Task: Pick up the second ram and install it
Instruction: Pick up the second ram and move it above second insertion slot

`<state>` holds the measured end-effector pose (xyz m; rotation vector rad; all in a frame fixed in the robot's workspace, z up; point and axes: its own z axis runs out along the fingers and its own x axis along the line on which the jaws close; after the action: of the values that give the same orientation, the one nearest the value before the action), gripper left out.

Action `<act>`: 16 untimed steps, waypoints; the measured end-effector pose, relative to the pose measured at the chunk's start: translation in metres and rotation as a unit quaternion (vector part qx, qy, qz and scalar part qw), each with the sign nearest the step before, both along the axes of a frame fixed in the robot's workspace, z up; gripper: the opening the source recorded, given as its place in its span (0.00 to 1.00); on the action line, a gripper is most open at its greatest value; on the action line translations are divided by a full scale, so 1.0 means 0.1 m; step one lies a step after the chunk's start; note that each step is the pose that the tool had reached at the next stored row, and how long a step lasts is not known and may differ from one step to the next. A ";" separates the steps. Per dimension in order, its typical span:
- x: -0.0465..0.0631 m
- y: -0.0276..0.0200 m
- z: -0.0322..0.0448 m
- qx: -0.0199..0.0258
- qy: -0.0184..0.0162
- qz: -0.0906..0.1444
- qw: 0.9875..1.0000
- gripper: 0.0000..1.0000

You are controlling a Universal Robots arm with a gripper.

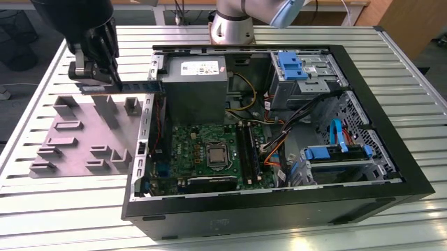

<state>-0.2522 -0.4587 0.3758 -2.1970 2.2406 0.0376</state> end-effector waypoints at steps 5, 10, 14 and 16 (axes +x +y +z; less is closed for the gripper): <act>0.06 0.000 0.000 0.000 0.000 0.000 1.000 0.14; 0.13 0.000 0.000 0.000 0.000 0.000 1.000 0.14; 0.18 0.000 0.000 0.000 0.000 0.000 1.000 0.14; 0.21 0.000 0.000 0.000 0.000 0.000 1.000 0.14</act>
<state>-0.2313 -0.4587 0.3757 -2.1969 2.2406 0.0376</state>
